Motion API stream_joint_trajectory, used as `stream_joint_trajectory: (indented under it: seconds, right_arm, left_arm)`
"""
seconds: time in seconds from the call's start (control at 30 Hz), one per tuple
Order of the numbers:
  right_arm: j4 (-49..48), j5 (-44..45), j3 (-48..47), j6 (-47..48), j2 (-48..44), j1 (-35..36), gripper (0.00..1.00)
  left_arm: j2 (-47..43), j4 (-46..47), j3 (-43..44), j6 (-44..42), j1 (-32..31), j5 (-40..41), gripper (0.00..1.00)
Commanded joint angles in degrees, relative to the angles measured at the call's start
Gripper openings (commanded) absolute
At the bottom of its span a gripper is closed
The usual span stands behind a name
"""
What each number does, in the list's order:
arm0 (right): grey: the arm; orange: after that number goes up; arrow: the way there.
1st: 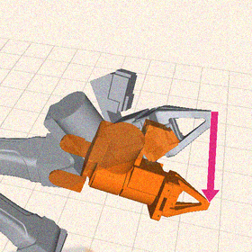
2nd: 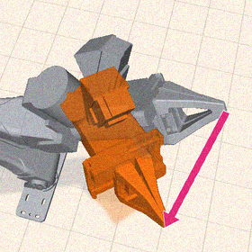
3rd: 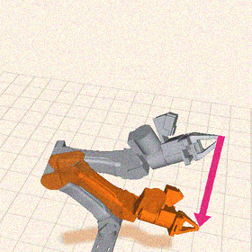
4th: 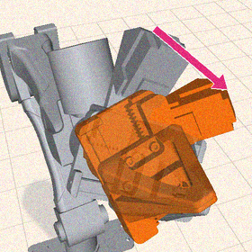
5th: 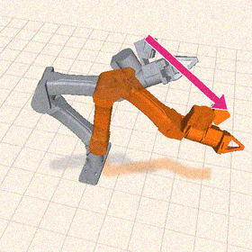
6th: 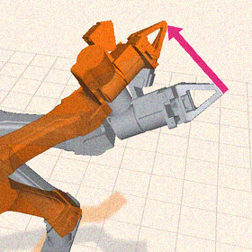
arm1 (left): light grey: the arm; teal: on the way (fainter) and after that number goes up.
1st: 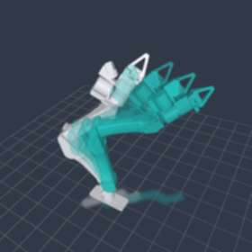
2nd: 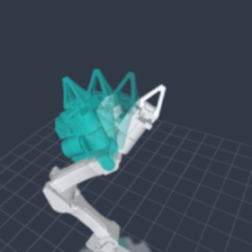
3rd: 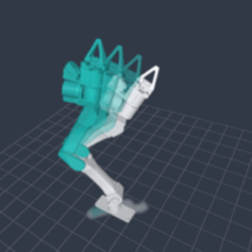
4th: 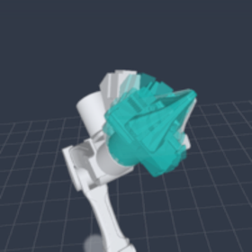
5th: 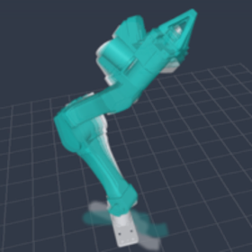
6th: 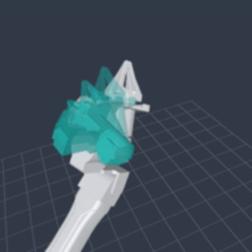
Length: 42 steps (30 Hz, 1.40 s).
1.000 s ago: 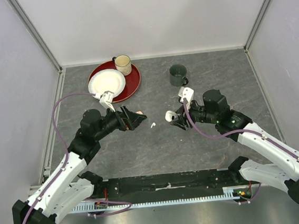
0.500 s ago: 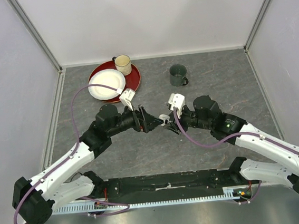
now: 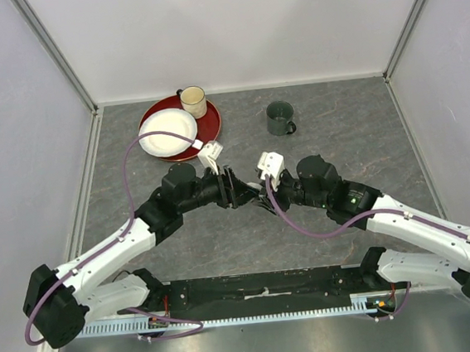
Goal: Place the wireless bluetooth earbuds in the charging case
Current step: Pick up the charging case at the center of the board.
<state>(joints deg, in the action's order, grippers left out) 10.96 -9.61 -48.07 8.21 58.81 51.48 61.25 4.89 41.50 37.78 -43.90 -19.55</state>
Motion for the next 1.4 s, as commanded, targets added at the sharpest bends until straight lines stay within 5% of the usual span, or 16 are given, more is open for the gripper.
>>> stream_joint_trajectory:
  seconds: [0.0, 0.1, 0.2, 0.37, 0.4, 0.43, 0.47, 0.53, 0.77, 0.93, 1.17, 1.37]
  right_arm:
    - [-3.7, 2.0, -2.7, 0.4, -0.2, 0.6, 0.00]
    - [-4.0, 2.8, -2.6, 0.6, -0.3, 0.8, 0.00]
    - [-4.9, 3.5, -2.1, 0.7, -0.6, 1.1, 0.01]
    - [-7.5, 3.1, -1.6, -3.2, -1.8, 1.0, 0.44]
    - [-8.2, 3.3, -1.4, -4.4, -2.5, 1.1, 0.52]
    - [-8.8, 3.6, -1.2, -6.0, -2.9, 1.1, 0.77]
    - [-9.2, 3.8, -1.2, -9.5, -3.2, 1.0, 0.88]
    - [-9.2, 4.0, -1.5, -14.0, -4.5, 1.0, 0.98]
    - [-1.7, 14.2, -7.0, -38.0, -4.9, 0.5, 0.98]
    - [-2.1, 1.4, -8.9, -62.5, 0.0, -6.0, 0.98]
    - [-33.7, -12.4, 2.8, -96.0, 3.6, -9.5, 0.94]
    - [-38.3, -14.5, 2.7, -103.0, 5.7, -9.5, 0.95]
  left_arm:
    - [0.4, 2.4, 2.7, 0.6, -0.4, -0.6, 0.58]
    - [0.4, 2.4, 2.5, 0.5, -0.4, -1.2, 0.49]
    - [0.5, 2.7, 2.4, 0.2, -0.4, -2.7, 0.26]
    - [-0.2, 4.4, 1.7, -2.4, -0.4, -3.7, 0.02]
    - [-0.6, 4.3, 1.5, -2.9, -0.4, -3.0, 0.02]
    - [-1.4, 4.3, 1.2, -4.0, -0.4, -1.4, 0.02]
    - [-2.1, 4.3, 0.5, -4.6, -0.5, -0.4, 0.02]
    - [-3.4, 4.1, -0.3, -6.7, -0.5, 3.4, 0.02]
    - [-15.2, 5.7, -5.7, -15.2, -0.3, 15.1, 0.02]
    - [-22.0, 17.3, -11.9, -21.0, -0.3, 16.0, 0.02]
    - [-23.4, 28.9, -17.0, -25.6, -0.5, 10.2, 0.02]
    - [-23.1, 32.9, -17.9, -26.0, -0.4, 9.5, 0.02]
